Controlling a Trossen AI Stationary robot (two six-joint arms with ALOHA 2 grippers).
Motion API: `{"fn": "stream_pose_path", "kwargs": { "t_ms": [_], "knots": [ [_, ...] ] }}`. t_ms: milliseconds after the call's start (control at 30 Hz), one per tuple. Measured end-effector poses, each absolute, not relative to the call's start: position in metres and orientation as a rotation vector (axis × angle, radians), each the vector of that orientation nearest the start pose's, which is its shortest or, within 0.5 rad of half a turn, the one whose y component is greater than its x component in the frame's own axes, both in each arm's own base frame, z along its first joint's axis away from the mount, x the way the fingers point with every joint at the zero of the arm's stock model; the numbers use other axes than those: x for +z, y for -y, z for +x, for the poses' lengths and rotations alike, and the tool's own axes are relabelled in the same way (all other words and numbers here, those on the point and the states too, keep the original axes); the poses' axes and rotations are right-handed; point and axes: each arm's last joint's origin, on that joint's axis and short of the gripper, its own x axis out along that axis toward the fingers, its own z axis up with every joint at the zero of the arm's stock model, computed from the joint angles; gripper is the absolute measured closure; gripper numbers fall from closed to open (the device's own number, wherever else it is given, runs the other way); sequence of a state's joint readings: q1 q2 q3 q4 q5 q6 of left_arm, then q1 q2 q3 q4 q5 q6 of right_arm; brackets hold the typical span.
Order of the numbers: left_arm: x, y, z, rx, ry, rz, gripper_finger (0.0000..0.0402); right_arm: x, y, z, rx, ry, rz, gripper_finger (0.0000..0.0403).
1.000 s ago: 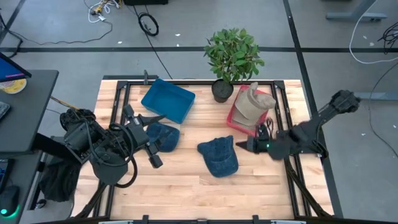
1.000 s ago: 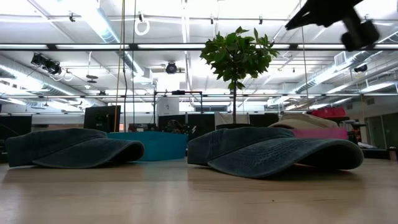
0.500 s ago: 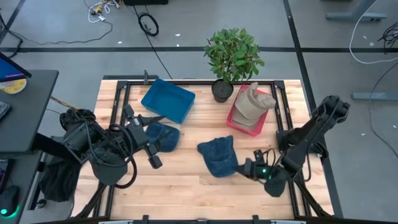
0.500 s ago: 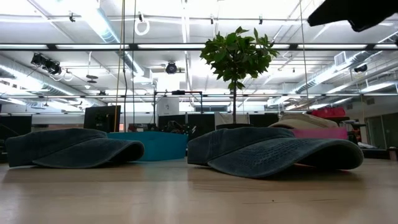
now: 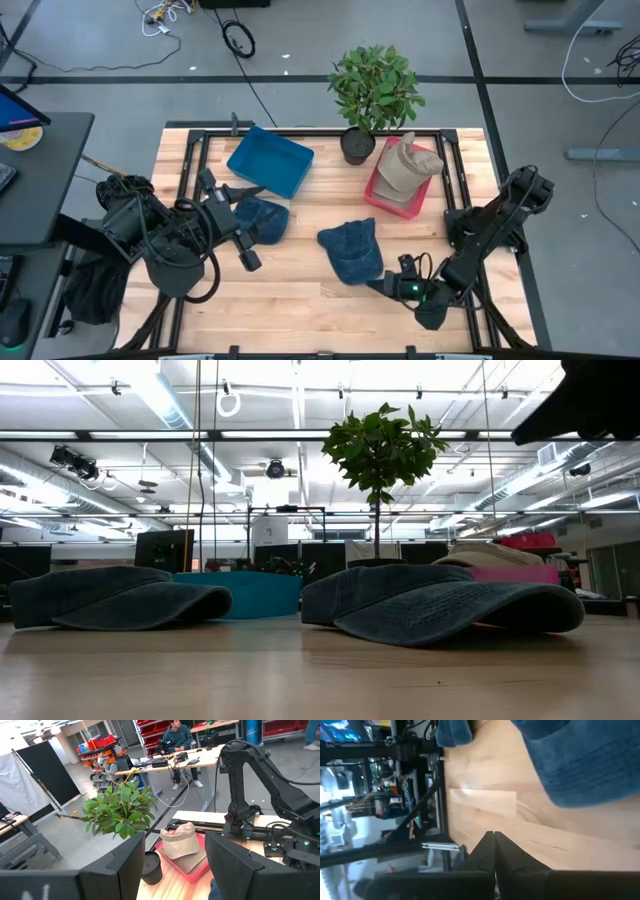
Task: Pick & Place hat
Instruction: Put the right blue cap into the blue bin
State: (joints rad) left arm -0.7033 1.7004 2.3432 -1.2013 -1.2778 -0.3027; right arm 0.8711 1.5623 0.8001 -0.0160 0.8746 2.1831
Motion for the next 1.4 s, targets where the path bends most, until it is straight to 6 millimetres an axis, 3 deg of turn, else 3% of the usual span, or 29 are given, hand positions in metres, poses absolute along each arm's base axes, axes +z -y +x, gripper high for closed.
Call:
{"fn": "stream_pose_path", "kwargs": {
  "t_ms": [200,333,467,767,933,1200,1400],
  "knots": [
    [0.52,0.159,0.231,0.592,-0.225,0.201,0.0191,0.187,-0.213,0.214,-0.405,-0.256,1.262,0.0382],
    [0.522,0.16,0.231,0.587,-0.23,0.236,0.0191,0.193,-0.218,0.223,-0.177,-0.413,0.962,0.0373],
    [0.523,0.16,0.232,0.581,-0.232,0.266,0.0191,0.196,-0.218,0.229,-0.03,-0.531,0.785,0.0387],
    [0.523,0.161,0.232,0.582,-0.23,0.262,0.0191,0.245,-0.207,0.231,-0.198,-0.848,0.238,0.04],
    [0.524,0.161,0.232,0.582,-0.224,0.253,0.0191,0.252,-0.195,0.219,-0.236,-0.984,-0.026,0.0401],
    [0.524,0.161,0.232,0.581,-0.225,0.255,0.0191,0.252,-0.195,0.218,-0.19,-1.008,-0.094,0.039],
    [0.524,0.161,0.232,0.581,-0.225,0.256,0.0191,0.252,-0.193,0.223,-0.149,-1.02,-0.086,0.0351]
  ]
}}
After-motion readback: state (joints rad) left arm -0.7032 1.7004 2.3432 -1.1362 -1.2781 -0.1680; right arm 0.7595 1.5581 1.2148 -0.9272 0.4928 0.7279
